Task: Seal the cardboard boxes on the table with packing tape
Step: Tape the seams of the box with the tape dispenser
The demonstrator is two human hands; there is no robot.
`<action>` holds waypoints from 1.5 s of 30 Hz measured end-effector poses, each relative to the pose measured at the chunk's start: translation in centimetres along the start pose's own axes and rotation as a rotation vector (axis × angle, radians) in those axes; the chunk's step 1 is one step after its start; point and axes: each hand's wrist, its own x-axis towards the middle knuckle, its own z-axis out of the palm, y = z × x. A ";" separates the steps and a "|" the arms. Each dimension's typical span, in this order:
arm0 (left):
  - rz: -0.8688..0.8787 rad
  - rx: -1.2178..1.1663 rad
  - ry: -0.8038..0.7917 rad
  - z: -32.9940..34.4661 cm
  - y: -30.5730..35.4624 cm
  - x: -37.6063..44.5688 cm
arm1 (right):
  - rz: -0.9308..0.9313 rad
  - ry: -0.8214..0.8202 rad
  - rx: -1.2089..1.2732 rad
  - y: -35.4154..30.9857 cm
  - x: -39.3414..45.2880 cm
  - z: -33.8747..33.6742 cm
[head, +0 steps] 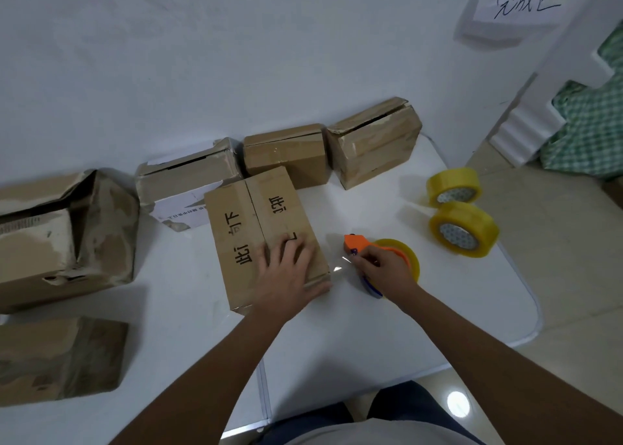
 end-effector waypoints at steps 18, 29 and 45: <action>0.296 0.077 0.119 3.2 -2.1 -2.6 | -0.256 0.110 -0.034 -0.4 2.1 4.0; 0.298 0.009 0.121 3.0 -1.7 -2.5 | -0.277 0.030 -0.175 0.2 4.0 8.0; 0.275 -0.017 0.131 2.9 -1.8 -2.6 | -0.311 -0.075 -0.019 1.3 -1.8 7.1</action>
